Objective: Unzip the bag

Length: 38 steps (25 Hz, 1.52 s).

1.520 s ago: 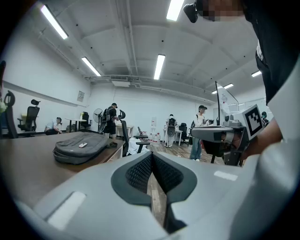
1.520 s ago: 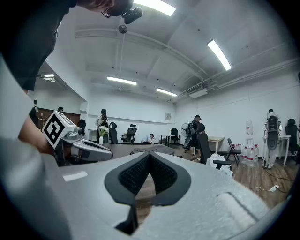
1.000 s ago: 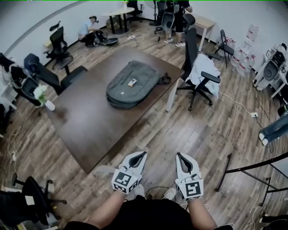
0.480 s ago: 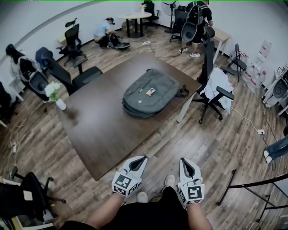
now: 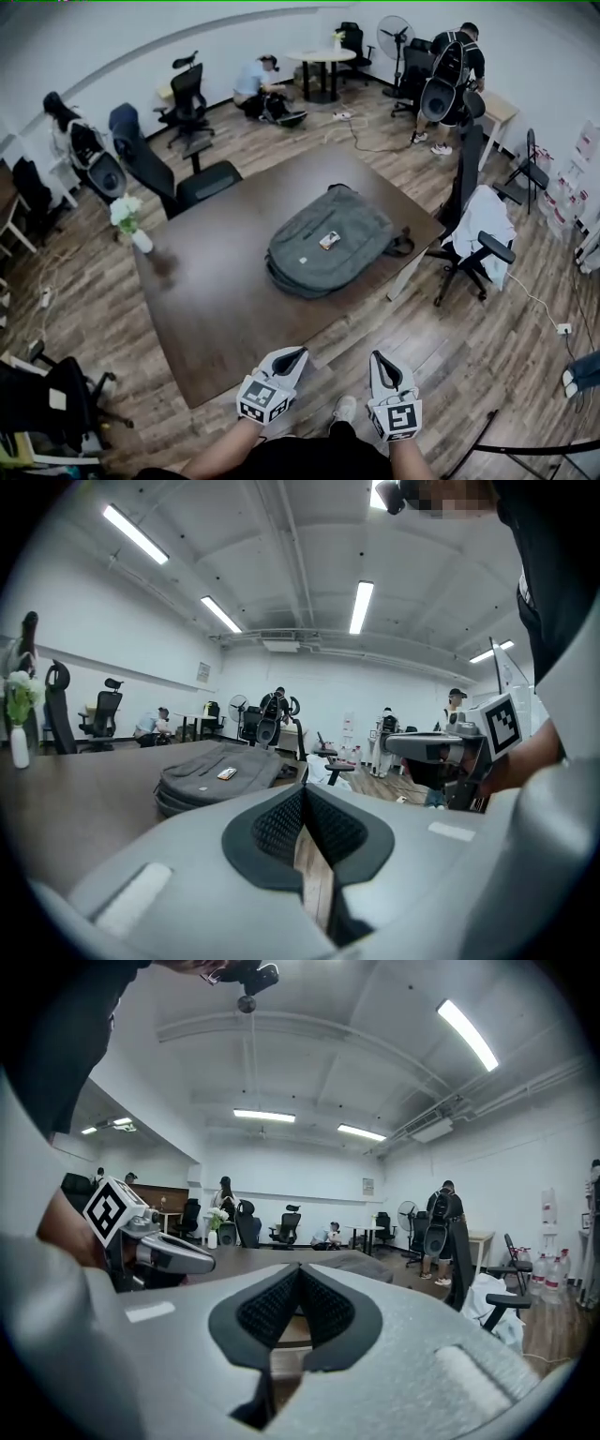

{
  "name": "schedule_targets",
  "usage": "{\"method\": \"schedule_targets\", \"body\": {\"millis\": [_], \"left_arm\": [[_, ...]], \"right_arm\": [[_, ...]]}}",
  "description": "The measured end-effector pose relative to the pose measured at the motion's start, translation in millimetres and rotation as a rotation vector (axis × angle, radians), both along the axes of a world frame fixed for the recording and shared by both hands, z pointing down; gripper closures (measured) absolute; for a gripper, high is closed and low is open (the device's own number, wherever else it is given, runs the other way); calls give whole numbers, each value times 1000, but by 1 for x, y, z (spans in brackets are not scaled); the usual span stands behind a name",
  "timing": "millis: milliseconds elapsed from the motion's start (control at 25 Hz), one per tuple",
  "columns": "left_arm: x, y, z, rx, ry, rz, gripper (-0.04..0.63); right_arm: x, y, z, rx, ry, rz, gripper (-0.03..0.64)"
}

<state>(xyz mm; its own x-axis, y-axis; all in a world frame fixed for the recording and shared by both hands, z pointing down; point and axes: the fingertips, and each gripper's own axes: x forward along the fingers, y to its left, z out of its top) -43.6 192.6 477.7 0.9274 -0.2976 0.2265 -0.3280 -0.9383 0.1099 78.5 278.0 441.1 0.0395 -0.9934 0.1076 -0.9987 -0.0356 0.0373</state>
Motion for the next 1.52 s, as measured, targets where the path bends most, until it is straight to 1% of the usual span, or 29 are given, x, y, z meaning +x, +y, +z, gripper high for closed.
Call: {"method": "schedule_targets", "body": {"millis": [120,240,400,520,680,800,920,1200,1520], "left_arm": [[18,-17,3,-13,-8,-53,577],[33,-30,4,-2,-21,-99,577],[49,-44,2,5,-4,-171,577],[56,-51,2,10,-4,-202,577],[46,-56,14,-15,-31,-250,577],[36,-69,21,-41,-34,-299,577],[28,-87,25,-55,-35,-329,577],[10,-157,33,-72,-21,-398,577],[-5,-234,38,-97,-21,-442,577]], "right_arm": [[28,-21,2,-5,-7,-45,614],[46,-40,4,-9,-12,-107,614],[60,-60,8,-12,-8,-199,614],[65,-76,10,-17,-7,-253,614],[59,-90,14,-26,-19,-317,614],[54,-106,19,-32,-28,-350,614],[50,-127,21,-39,-38,-372,614],[31,-201,17,-56,-6,-441,614],[11,-280,12,-83,11,-503,614]]}}
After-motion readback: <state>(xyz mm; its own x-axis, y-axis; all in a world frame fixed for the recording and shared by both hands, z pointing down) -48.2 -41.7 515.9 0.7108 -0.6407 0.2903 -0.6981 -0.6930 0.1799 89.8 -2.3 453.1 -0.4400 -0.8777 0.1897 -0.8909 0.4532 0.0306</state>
